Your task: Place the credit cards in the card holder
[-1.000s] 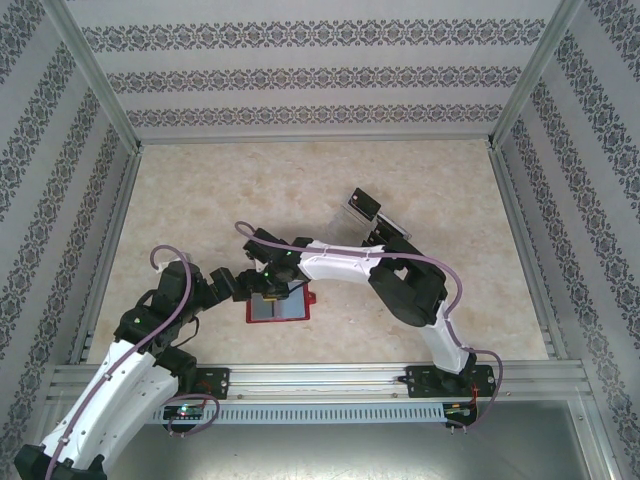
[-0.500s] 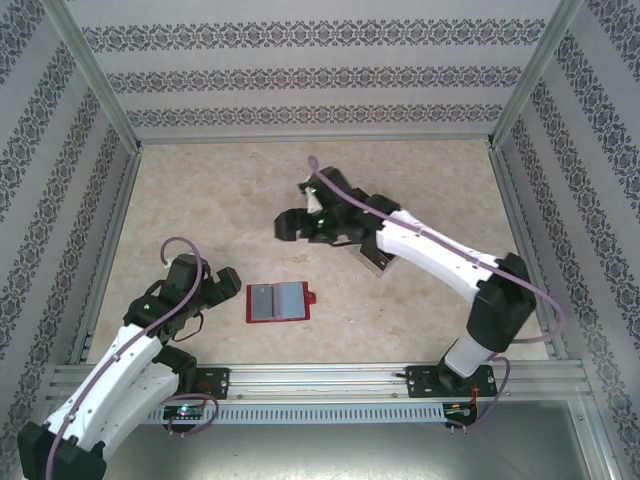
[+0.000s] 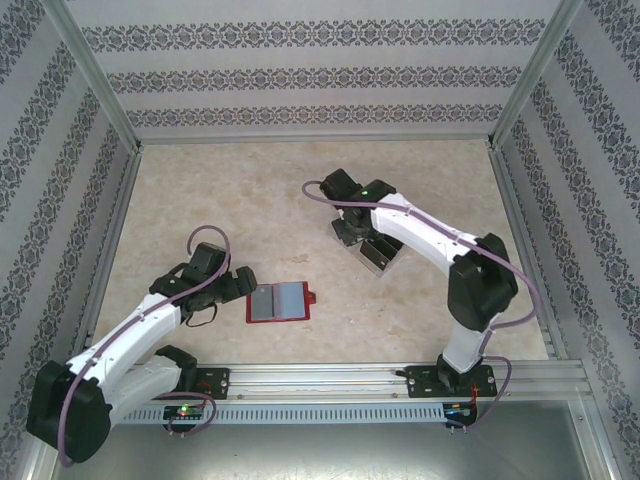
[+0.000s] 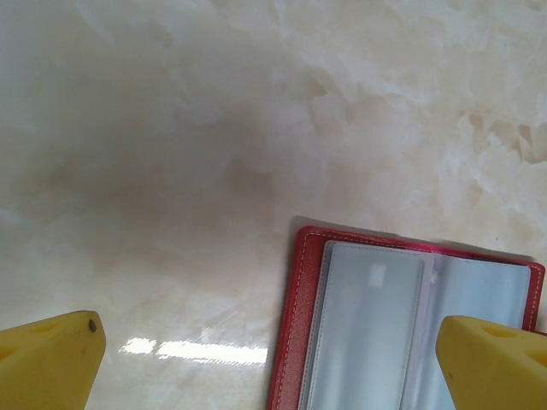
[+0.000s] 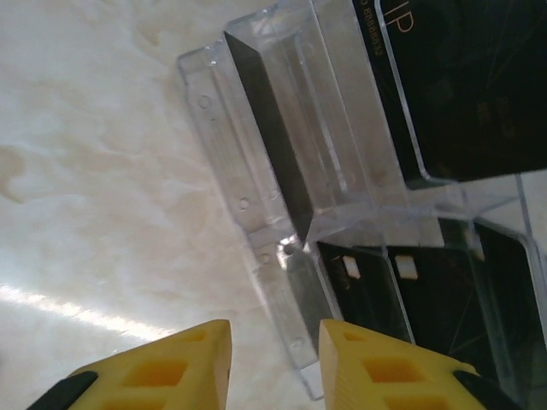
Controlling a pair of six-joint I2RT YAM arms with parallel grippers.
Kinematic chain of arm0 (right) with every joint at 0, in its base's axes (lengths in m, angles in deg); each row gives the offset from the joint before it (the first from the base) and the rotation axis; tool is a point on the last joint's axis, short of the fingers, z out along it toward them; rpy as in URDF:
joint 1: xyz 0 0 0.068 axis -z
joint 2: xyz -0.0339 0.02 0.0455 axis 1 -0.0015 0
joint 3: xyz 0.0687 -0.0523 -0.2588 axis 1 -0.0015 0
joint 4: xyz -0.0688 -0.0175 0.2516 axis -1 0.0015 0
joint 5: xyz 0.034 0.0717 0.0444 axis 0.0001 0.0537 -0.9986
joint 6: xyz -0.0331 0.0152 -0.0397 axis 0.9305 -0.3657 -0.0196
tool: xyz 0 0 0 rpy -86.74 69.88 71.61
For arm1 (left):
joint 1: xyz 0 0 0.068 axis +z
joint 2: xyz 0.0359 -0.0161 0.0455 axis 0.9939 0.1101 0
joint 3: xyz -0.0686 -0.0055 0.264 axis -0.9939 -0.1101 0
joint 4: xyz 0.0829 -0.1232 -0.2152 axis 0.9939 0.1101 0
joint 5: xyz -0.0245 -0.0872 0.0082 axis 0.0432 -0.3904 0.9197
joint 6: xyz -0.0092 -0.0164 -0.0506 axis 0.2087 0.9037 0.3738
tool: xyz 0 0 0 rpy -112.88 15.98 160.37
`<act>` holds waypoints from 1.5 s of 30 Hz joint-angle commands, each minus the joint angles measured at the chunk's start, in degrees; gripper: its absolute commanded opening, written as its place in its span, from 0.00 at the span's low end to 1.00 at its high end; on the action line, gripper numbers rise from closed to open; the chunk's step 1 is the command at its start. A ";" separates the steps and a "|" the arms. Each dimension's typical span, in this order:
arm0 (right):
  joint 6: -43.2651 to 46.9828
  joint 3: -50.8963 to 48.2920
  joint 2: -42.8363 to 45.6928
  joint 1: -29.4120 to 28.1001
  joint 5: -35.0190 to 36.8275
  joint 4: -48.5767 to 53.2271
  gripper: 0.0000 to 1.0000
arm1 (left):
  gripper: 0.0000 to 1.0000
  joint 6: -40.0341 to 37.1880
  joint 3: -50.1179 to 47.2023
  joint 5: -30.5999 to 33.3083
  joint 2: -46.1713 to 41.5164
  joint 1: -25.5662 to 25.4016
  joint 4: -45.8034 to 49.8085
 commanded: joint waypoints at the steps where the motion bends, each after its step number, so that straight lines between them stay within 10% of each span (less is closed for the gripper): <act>1: 5.02 4.42 -3.97 -0.52 7.06 2.74 0.30 | 1.00 -1.15 1.65 -0.34 1.36 -1.35 -2.75; 22: 8.61 17.21 -19.21 -0.22 8.86 5.63 0.26 | 1.00 -1.55 2.28 -0.29 3.93 -1.62 -4.66; 45: 9.92 20.28 -17.07 0.00 6.36 7.43 0.00 | 1.00 -1.98 2.55 -0.20 5.34 -1.62 -5.15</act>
